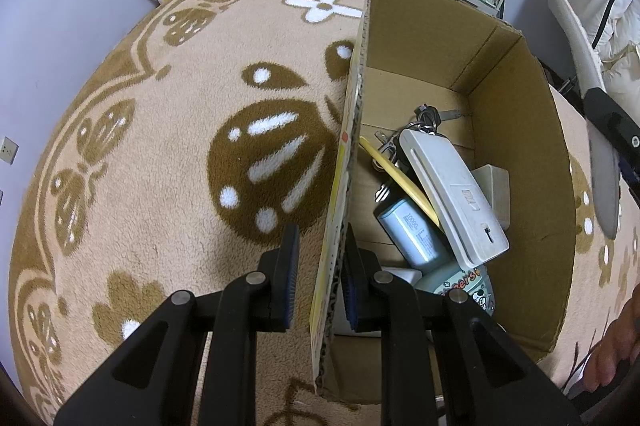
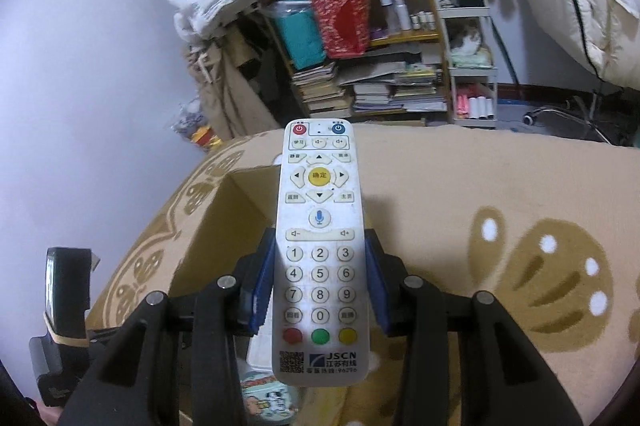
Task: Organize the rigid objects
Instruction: 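Carry the white remote into the box and open the right gripper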
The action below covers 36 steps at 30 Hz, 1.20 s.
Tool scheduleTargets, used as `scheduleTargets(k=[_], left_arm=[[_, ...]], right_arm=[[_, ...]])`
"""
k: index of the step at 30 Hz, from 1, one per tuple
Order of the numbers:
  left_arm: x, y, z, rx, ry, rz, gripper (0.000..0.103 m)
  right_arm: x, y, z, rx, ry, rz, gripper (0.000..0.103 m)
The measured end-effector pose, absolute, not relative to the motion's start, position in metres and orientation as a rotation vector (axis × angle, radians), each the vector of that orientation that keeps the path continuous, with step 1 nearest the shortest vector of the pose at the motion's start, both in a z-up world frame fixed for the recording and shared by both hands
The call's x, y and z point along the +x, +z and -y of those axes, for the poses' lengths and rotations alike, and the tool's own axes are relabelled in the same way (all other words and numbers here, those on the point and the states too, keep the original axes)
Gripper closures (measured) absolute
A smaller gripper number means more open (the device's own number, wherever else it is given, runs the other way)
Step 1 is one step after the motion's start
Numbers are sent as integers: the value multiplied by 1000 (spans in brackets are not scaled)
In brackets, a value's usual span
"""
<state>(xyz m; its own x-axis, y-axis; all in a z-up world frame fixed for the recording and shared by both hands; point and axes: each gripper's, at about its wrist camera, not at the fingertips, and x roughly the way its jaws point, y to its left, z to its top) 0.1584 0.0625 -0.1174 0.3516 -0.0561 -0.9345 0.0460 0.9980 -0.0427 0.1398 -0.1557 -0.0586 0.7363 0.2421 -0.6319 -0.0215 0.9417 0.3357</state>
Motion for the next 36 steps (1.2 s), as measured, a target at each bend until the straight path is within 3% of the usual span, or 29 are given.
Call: scheduleTargets(k=[36], left_arm=[[159, -118, -65, -30, -74, -1213, 83]], right_arm=[[151, -90, 90, 79, 254, -913, 59]])
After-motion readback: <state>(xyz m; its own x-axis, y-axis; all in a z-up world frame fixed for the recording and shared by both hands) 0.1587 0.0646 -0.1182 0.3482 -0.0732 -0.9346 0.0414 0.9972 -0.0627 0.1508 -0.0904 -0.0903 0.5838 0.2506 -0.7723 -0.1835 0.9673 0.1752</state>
